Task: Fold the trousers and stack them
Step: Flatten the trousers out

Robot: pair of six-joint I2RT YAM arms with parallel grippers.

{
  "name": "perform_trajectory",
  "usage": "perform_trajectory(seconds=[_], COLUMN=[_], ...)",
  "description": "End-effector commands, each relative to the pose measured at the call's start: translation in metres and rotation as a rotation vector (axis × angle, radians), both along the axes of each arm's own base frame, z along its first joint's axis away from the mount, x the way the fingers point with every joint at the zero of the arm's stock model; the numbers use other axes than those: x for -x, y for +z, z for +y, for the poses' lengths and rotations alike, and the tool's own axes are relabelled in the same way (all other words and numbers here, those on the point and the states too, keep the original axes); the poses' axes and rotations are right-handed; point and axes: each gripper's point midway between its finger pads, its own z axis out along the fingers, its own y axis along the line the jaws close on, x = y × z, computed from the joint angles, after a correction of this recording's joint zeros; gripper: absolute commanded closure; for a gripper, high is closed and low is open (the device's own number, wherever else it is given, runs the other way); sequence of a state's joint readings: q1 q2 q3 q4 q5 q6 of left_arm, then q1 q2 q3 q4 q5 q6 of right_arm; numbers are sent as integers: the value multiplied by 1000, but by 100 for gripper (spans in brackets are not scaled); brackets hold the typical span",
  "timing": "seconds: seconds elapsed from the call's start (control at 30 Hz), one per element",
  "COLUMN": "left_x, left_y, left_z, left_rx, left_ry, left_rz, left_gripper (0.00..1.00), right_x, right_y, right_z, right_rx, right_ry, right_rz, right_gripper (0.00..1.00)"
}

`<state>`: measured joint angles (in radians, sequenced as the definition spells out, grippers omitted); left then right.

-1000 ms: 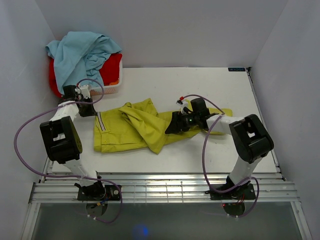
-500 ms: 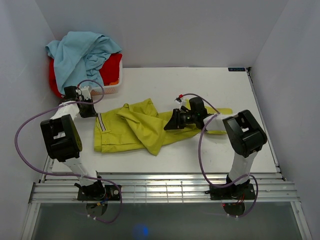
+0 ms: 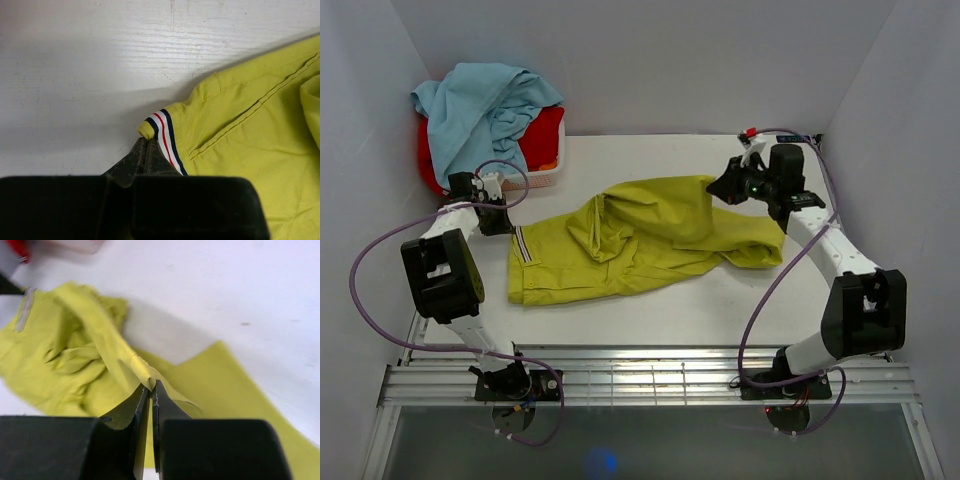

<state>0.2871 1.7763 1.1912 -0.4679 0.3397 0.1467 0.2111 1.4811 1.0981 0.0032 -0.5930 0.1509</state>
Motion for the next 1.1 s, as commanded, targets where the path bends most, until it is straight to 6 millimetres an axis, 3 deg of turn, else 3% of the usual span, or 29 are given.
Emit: perform_trajectory(seconds=[0.0, 0.07, 0.13, 0.17, 0.2, 0.27, 0.33, 0.6, 0.73, 0.8, 1.07], left_x=[-3, -6, -10, -12, -14, -19, -24, -30, -31, -33, -41], left_y=[18, 21, 25, 26, 28, 35, 44, 62, 53, 49, 46], left_z=[1, 3, 6, 7, 9, 15, 22, 42, 56, 64, 85], left_rx=[-20, -29, -39, -43, -52, -76, -94, -157, -173, -192, -249], left_ry=[-14, -10, -1, 0, 2, 25, 47, 83, 89, 92, 105], left_rz=[-53, -70, -86, -94, -103, -136, -176, -227, -177, -171, -173], left_gripper=[100, 100, 100, 100, 100, 100, 100, 100, 100, 100, 100], right_x=[-38, -63, -85, -99, -110, -128, -144, -165, -173, -180, -191], right_y=[6, 17, 6, 15, 3, 5, 2, 15, 25, 18, 27], right_z=[-69, -104, -131, -148, -157, -195, -221, -267, -288, -295, -333], right_rx=[231, 313, 418, 440, 468, 523, 546, 606, 675, 708, 787], right_ry=[-171, -278, -346, -391, -415, -514, -586, -686, -702, -699, -804], right_rz=[-131, -194, -212, -243, -231, -252, -277, -349, -418, -404, -462], right_gripper=[92, 92, 92, 92, 92, 92, 92, 92, 92, 92, 92])
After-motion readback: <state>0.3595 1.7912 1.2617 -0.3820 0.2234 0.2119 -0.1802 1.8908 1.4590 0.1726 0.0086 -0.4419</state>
